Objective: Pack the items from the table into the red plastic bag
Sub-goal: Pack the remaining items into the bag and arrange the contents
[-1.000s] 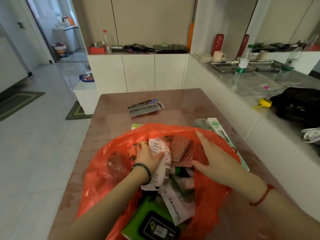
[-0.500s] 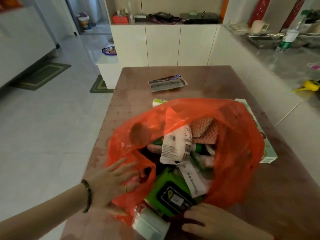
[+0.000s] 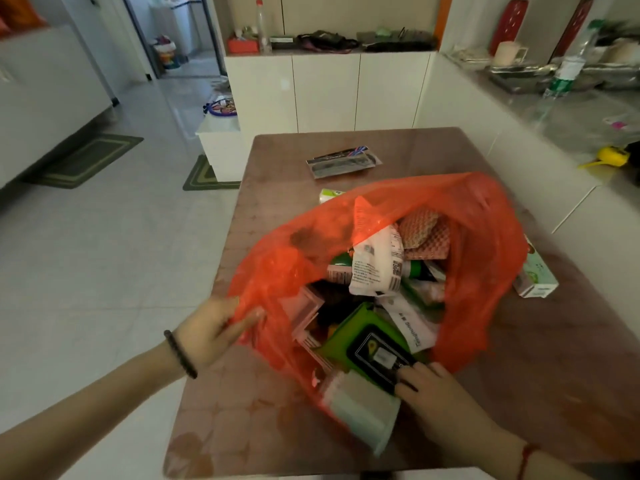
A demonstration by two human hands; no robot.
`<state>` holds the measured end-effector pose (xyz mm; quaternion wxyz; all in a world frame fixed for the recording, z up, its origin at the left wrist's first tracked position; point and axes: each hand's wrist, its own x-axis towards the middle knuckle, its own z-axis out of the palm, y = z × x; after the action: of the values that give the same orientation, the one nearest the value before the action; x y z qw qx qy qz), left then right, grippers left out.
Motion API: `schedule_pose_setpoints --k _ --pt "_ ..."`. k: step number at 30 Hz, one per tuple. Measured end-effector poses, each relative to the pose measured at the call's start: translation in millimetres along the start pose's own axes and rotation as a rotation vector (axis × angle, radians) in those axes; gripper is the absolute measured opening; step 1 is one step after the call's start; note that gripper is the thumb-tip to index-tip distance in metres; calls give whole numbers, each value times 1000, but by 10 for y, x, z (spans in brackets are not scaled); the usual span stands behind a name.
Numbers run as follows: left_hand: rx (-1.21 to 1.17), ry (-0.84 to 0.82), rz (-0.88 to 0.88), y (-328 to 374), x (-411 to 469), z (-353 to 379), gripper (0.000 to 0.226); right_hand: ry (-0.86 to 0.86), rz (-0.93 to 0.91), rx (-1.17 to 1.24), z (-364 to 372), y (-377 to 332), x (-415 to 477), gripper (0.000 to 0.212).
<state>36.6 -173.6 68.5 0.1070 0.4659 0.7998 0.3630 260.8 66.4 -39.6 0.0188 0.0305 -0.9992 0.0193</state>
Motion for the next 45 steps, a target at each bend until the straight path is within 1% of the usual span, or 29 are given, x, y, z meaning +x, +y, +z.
schedule_pose_setpoints --k 1,2,3,4,6,7,9,12,14,15,16,17,18,20,22,23,25,26,28,29,30,32,33,35,38,40,43,44,45 --pt "-33 46 -22 13 21 -38 43 2 80 120 -65 9 -18 41" --pt "-68 78 4 23 31 -54 41 5 155 252 -139 6 -34 52" --pt "-96 93 12 38 46 -50 41 19 179 326 -180 -1 -64 63" --pt "-122 100 16 36 48 -36 41 41 163 332 -189 -62 -105 75" --pt "-176 91 15 3 38 31 42 -23 124 335 -197 -343 -115 101" --pt "-204 86 8 -3 31 70 44 -64 92 295 -157 -496 -82 108" --pt "-241 86 -6 1 24 126 51 -51 112 281 -51 -768 -3 111" --pt "-245 135 16 -1 32 127 56 -41 170 413 2 -902 164 108" --pt "-263 183 16 5 41 88 53 50 186 489 -16 -852 219 98" --pt "-286 200 6 11 45 65 52 34 197 559 -54 -835 210 94" --pt "-313 216 -8 19 53 39 54 14 228 691 -122 -817 203 93" --pt "-338 233 -27 20 69 9 57 30 273 839 -215 -799 215 92" --pt "-360 257 -39 22 97 -24 58 85 312 989 -318 -774 246 89" --pt "-383 313 -49 44 189 -99 62 255 386 1239 -547 -684 377 82" --pt "-450 378 -76 89 306 -166 53 388 445 1413 -728 -562 653 71" --pt "-495 395 -91 122 366 -182 51 409 475 1502 -816 -509 817 63" --pt "-566 425 -104 193 479 -187 41 401 575 1642 -935 -435 1228 50" --pt "-584 438 -106 230 535 -187 40 410 630 1683 -944 -415 1421 45" --pt "-580 450 -98 279 640 -183 47 435 737 1756 -919 -403 1744 44" --pt "-577 456 -96 297 693 -186 46 446 770 1811 -904 -380 1863 40" --pt "-582 464 -104 317 742 -198 42 448 792 1884 -906 -339 1950 34" --pt "-607 486 -122 346 834 -224 36 407 772 2011 -954 -267 2037 22" --pt "-615 508 -125 341 877 -240 36 385 781 1979 -961 -226 2070 23" --pt "-630 541 -125 338 937 -271 36 374 834 1844 -924 -168 2136 33" --pt "-633 532 -108 363 983 -303 34 306 876 1796 -880 -100 2205 38" --pt "-627 542 -104 399 1010 -317 35 288 916 1634 -875 -59 2276 38" --pt "-653 555 -112 477 1065 -330 34 327 895 1308 -950 -69 2323 37" --pt "-668 557 -115 484 1075 -330 33 321 849 1274 -988 -105 2304 41" --pt "-679 557 -120 483 1074 -327 32 291 789 1273 -979 -143 2257 53"
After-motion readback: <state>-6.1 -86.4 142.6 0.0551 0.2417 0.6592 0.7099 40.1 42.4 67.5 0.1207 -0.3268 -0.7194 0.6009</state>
